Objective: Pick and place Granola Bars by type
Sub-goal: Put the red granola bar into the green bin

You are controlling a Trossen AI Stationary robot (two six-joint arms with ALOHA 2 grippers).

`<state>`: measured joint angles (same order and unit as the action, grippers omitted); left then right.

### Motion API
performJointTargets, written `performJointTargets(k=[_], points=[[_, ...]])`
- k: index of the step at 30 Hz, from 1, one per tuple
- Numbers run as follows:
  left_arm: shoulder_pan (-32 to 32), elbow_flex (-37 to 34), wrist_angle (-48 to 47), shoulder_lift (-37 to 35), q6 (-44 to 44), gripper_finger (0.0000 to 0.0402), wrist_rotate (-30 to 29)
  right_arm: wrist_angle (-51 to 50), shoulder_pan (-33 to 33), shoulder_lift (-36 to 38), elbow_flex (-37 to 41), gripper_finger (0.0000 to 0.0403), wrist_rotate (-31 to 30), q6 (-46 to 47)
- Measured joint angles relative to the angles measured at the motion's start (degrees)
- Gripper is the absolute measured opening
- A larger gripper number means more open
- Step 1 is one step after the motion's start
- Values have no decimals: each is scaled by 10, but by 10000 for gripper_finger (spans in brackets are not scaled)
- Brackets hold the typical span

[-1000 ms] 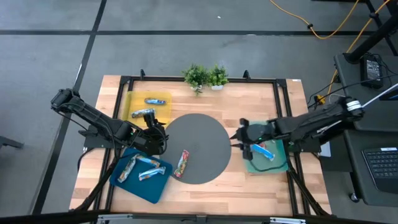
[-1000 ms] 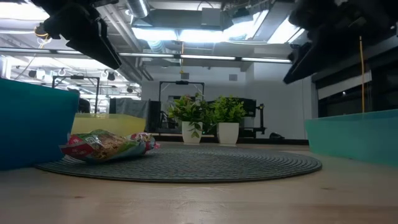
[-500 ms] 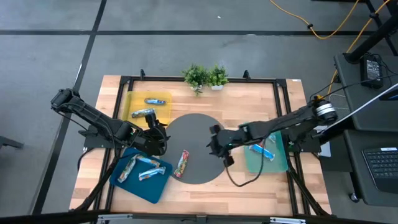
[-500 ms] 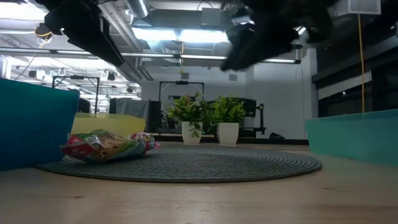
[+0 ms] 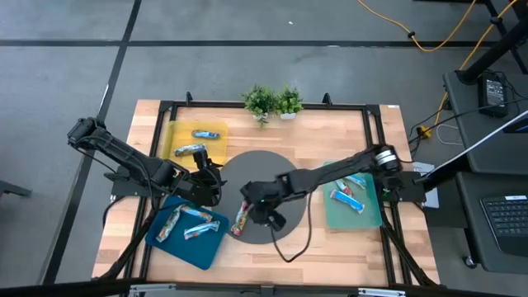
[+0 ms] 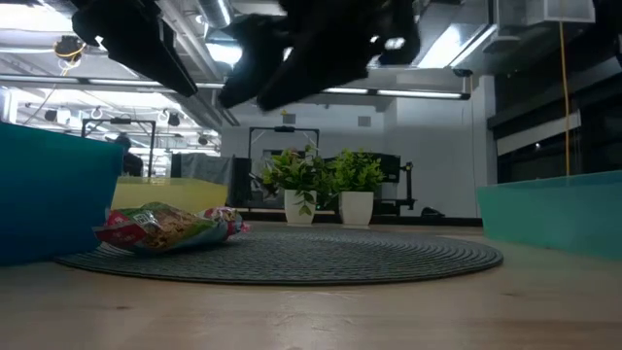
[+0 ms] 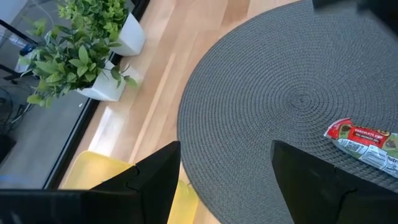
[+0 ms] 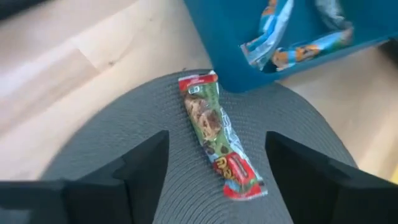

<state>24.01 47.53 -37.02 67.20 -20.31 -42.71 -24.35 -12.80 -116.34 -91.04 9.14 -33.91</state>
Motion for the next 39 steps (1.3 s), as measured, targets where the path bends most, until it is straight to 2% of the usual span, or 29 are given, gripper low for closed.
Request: performJointTargets(k=[4,13,22,29,39], points=[[1,0,1,0,-3,241,4,0,0,-48,-28,283,0,-33],[36,0,32,0,-10,241,0,43,0,-114,-45,277,0,-54],[89,0,47,0,-56,241,-24,70,4,-119,-45,277,0,-52],[126,0,47,0,-91,241,-60,66,5,-119,-42,277,39,-23],[146,0,47,0,-91,241,-91,96,24,-143,-42,277,65,-23]])
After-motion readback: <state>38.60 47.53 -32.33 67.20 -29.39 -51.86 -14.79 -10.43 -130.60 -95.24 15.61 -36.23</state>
